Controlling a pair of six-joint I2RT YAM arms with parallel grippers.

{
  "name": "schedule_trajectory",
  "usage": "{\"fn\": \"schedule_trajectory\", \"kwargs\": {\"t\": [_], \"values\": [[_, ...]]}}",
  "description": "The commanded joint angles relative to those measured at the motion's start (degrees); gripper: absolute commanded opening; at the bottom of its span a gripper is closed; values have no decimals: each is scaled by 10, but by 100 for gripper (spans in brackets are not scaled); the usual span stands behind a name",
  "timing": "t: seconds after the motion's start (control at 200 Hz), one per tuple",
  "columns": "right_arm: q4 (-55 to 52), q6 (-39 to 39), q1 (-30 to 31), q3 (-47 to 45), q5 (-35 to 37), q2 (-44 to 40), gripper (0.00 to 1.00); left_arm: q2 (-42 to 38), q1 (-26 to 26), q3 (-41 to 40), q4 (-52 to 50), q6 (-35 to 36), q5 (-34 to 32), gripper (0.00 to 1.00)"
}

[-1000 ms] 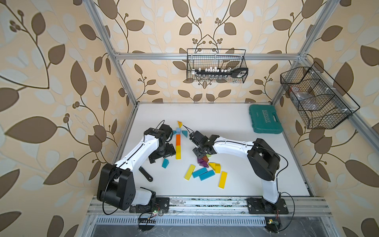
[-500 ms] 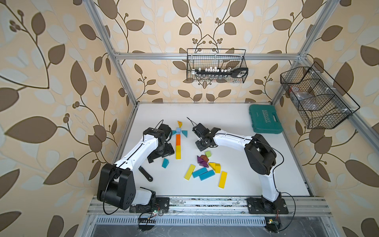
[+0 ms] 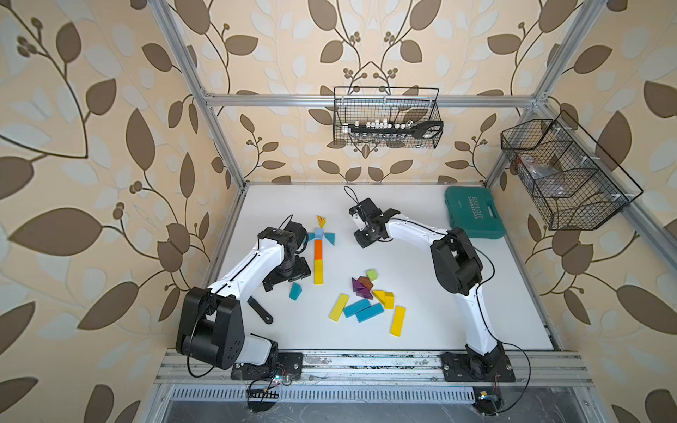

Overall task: Assemble a small pinwheel with building blocks
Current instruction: Move the building block to the center of the board, then adjust the building block at the center of the board.

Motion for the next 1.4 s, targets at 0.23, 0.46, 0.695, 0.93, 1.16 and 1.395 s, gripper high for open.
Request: {"fn": "schedule_trajectory", "kwargs": {"t": [0.23,0.46,0.695,0.93,1.16,1.395], "values": [[-21,-79,-15,37,-72,46,22,-29,45,10,-25,-10,-3,99],[-34,-89,-15,52,-60,37,47,-24,46,3,-13,-2,25,99],[-37,-87,-16,42,-55,-13,63,-25,45,-24,7,-4,59,99],[-14,-54,-17,-23,-43,-90,68,-23,45,-35,23,0,80,99],[4,-10,-19,-104,-46,-175,83,-12,44,-52,47,3,100,98],[58,15,-19,-197,-84,-218,84,15,32,-52,56,-3,99,95]]}}
